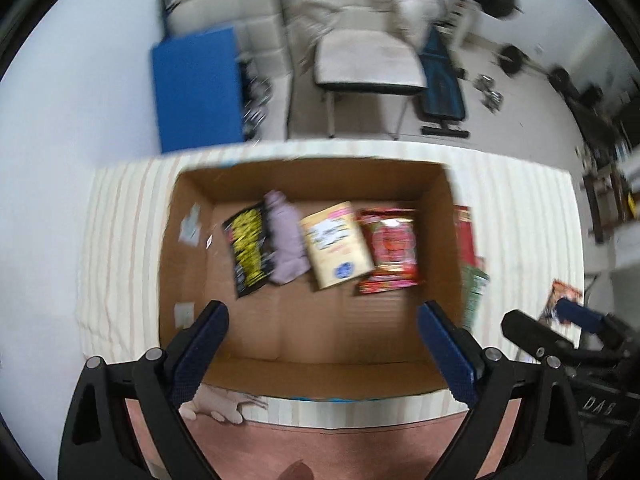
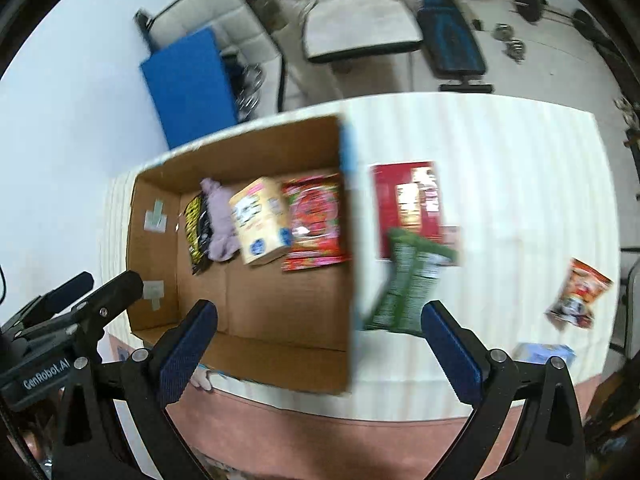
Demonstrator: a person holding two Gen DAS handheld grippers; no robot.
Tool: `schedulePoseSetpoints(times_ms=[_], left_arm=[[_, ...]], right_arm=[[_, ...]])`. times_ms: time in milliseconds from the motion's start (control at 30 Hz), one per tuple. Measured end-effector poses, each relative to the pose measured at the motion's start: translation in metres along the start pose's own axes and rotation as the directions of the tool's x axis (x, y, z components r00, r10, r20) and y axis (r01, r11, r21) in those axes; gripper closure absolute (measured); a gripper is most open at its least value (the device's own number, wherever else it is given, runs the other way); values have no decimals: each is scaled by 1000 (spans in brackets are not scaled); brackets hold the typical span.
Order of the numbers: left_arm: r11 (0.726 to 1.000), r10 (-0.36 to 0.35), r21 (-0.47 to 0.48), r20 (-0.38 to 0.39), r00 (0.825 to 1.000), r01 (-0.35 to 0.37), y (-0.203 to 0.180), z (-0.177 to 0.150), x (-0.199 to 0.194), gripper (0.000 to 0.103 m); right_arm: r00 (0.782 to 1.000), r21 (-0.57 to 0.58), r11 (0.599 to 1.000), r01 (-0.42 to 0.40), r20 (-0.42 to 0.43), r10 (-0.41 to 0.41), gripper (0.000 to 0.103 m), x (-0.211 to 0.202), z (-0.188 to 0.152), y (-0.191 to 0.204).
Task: Organize soft objects
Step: 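Grasp the green pouch with the left tool while the right grasps the orange snack bag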
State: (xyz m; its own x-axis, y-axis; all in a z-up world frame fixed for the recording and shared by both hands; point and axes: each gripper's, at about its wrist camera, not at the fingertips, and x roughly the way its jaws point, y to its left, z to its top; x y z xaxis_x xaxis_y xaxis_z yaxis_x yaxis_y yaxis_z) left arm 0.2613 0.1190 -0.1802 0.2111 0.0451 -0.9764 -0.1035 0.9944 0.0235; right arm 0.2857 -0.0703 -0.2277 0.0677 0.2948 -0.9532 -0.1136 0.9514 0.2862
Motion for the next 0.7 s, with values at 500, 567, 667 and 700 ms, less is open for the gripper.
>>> schedulePoseSetpoints(times_ms=[500,567,667,700], left_arm=[[814,275,576,-263,925,-78,-244,28,156,6],[816,299,574,-317,900,-69,-251,26,180,6],[809,327,583,-337,883,-77,-259,20,200,6],[802,340,591,-333,879,-87,-262,17,206,6]], right_arm=[[992,320,939,123,-35,-118,0,-39,-37,-263],[992,343,930,128,-57,-115,0,-29,-42,-286],[991,361,923,130,-82,-108,0,-15,-43,-303],[990,368,920,131,-91,-105,0,-9,-43,-311]])
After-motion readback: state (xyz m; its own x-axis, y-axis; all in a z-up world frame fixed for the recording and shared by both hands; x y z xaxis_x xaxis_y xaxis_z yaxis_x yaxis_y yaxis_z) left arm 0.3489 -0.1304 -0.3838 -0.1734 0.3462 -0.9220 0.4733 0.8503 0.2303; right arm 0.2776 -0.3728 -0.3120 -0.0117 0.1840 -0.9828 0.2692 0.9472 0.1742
